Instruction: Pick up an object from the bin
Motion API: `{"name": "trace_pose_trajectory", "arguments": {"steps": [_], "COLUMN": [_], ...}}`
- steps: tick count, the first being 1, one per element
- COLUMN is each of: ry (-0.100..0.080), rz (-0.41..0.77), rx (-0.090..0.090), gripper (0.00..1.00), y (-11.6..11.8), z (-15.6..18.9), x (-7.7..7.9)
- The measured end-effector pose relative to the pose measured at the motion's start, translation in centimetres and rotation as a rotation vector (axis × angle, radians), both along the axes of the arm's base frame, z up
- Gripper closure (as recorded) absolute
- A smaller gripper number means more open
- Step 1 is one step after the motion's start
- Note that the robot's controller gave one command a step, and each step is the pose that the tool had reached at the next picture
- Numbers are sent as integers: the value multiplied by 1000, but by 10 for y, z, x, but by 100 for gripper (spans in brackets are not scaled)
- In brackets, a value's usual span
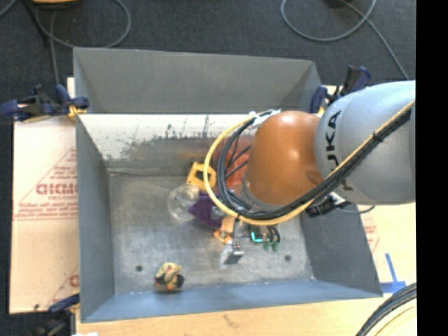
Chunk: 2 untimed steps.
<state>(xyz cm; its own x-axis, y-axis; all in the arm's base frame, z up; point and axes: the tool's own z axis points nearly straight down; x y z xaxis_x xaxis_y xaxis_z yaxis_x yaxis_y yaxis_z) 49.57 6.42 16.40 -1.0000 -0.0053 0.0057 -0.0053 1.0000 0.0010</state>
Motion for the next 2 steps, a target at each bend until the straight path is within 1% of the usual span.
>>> {"name": "trace_pose_trajectory", "arguments": {"steps": [1,2], "ry": [-8,-23], "rz": [-2,-119], "rx": [1,17], "gripper": [0,100], "y": [0,-61], "z": [4,-77], "x": [2,41]}}
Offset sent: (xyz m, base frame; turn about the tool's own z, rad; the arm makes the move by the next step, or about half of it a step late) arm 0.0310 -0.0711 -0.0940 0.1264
